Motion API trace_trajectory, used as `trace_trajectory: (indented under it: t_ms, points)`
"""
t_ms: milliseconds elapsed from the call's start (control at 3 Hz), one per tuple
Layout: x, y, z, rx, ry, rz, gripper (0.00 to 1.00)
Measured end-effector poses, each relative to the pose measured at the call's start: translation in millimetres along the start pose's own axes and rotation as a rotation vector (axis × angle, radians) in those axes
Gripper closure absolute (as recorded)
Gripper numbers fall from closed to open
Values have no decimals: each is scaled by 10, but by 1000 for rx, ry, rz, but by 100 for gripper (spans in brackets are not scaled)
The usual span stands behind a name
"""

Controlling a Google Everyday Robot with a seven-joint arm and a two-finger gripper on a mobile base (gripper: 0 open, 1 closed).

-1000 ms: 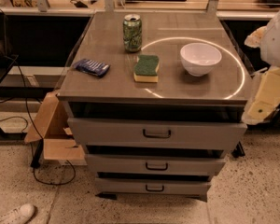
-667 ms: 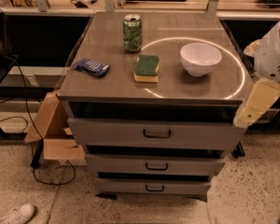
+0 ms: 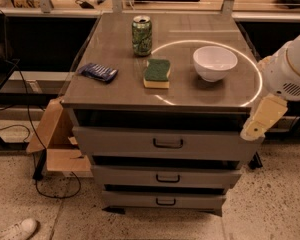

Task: Open middle drawer

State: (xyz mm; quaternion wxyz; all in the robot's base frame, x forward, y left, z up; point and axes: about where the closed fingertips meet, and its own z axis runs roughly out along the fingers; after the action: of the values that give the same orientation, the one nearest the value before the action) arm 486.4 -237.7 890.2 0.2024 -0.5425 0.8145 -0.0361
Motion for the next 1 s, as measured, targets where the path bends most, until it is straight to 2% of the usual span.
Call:
trace_trajectory:
  t_ms: [333,667,1000]
  points:
    - [-1,113,-88,2,-29,-40,0]
    - [148,436,-5,-16,-38,-57,0]
    - [345,887,306,-84,-21,-69,0]
